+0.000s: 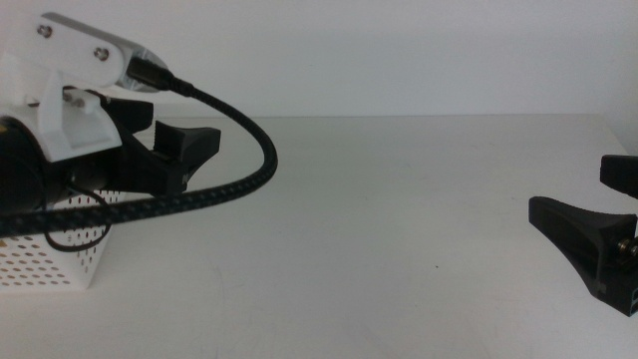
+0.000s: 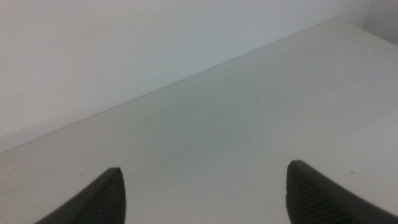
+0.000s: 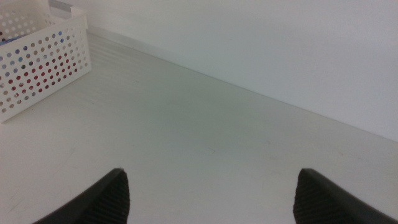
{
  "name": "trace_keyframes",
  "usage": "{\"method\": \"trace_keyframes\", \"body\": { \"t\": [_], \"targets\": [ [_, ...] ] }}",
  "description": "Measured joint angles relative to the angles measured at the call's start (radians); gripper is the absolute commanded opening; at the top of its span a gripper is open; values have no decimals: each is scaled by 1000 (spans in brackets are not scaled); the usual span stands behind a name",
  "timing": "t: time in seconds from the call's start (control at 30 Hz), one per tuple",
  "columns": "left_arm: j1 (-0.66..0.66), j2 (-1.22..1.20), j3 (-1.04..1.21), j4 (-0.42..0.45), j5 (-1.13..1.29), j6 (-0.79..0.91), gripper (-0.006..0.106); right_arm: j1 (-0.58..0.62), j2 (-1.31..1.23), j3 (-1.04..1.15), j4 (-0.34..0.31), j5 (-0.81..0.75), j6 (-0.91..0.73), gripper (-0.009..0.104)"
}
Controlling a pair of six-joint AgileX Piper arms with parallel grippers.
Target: Use arms to grab the bottles and put them into the dustbin to the left of the table.
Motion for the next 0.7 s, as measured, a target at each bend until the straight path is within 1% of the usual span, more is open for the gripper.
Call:
{"method": "trace_keyframes", "body": {
  "t": [0.27, 0.53, 0.7],
  "targets": [
    [0, 0, 5, -1, -5, 0, 63, 0, 0, 0, 0, 0, 0, 87],
    [0, 0, 5, -75, -13, 0, 49, 0, 0, 0, 0, 0, 0, 87],
    [-2, 0, 5, -95, -35, 0, 42, 0, 0, 0, 0, 0, 0, 87]
  ]
}}
